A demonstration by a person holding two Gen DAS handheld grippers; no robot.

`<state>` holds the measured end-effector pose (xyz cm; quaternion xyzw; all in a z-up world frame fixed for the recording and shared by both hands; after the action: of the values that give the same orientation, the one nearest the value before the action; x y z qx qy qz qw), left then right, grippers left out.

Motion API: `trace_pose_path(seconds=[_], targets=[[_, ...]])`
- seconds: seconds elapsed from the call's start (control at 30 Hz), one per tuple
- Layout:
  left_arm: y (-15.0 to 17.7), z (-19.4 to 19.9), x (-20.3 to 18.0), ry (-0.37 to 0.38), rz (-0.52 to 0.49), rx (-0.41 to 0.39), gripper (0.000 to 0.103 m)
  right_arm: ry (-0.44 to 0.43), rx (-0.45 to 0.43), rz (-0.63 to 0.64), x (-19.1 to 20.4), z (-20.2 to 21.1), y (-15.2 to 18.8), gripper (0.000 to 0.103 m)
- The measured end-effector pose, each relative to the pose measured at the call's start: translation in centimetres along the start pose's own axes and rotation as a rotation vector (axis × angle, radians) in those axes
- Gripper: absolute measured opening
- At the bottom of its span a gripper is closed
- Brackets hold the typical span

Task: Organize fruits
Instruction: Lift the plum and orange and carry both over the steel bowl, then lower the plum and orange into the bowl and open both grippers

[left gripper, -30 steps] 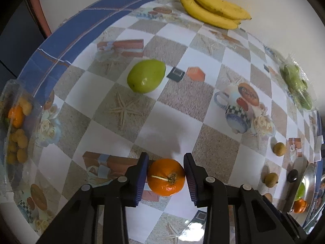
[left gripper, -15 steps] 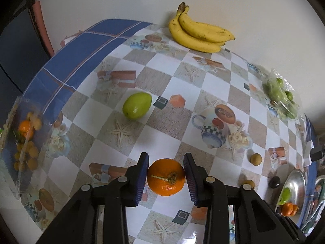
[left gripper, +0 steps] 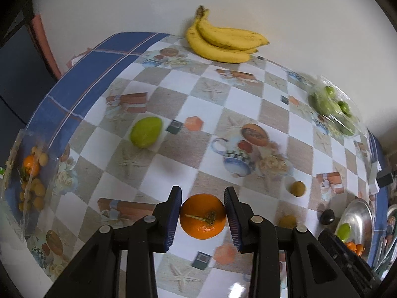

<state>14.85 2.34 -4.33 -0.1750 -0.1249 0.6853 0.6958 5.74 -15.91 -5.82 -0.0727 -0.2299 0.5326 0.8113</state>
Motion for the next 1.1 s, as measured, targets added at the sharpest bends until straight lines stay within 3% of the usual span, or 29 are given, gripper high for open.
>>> trace_pose_path(seconds=[0.37,0.53,0.73,1.1], targets=[[1.7,2.3,-8.3,0.043,-0.173,-0.043,0.038,0.068,-0.068,-0.170,-8.2,3.9,-1.1,0.026],[3.5,3.7,-13.0,0.110,-0.269,-0.050,0.038,0.101,-0.099,-0.222,-11.3,5.9,-0.9,0.026],[6.6,4.7,-18.4,0.198,-0.397,-0.023,0.038,0.125,-0.140,-0.257,-13.9,8.4,-0.3,0.026],[12.2,2.6,-23.5,0.226,-0.554,0.099,0.038,0.152,-0.109,-0.301,-16.5,9.0,2.3,0.026]])
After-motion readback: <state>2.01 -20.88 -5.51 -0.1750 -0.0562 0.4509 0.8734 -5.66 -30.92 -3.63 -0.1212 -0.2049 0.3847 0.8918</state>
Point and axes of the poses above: each gripper's, at about its wrist camera, not at the fingertips, and z roughly against the way its jaws point, x to its left, y to its underside, the point moved 3 cm from there along -z, roughly the way its jaws point, and after that the axes turned 2 degrees about -y, right-handed, at the moved point
